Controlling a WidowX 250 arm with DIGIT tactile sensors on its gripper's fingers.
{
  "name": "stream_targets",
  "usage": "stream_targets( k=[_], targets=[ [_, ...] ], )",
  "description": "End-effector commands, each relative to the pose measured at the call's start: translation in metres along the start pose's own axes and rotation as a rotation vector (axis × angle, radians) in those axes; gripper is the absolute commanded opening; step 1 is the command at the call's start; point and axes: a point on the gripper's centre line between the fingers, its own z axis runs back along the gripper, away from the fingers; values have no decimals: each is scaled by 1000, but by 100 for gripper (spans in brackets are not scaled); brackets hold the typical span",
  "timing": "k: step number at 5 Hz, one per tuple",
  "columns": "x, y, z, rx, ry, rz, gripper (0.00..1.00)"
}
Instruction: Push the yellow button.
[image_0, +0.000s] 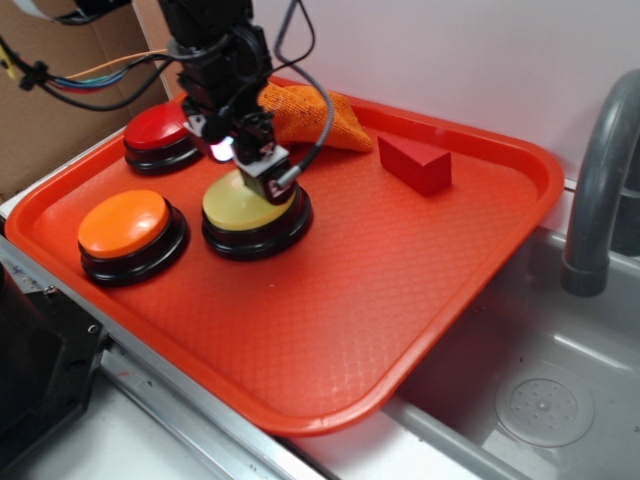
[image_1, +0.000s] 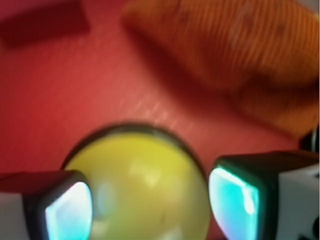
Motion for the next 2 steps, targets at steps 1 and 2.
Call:
stream_targets(
  k=[1, 2],
  targets=[
    [-5, 7, 38, -3, -97, 1, 100],
    [-6, 12, 45, -16, -79, 16, 100]
  ],
)
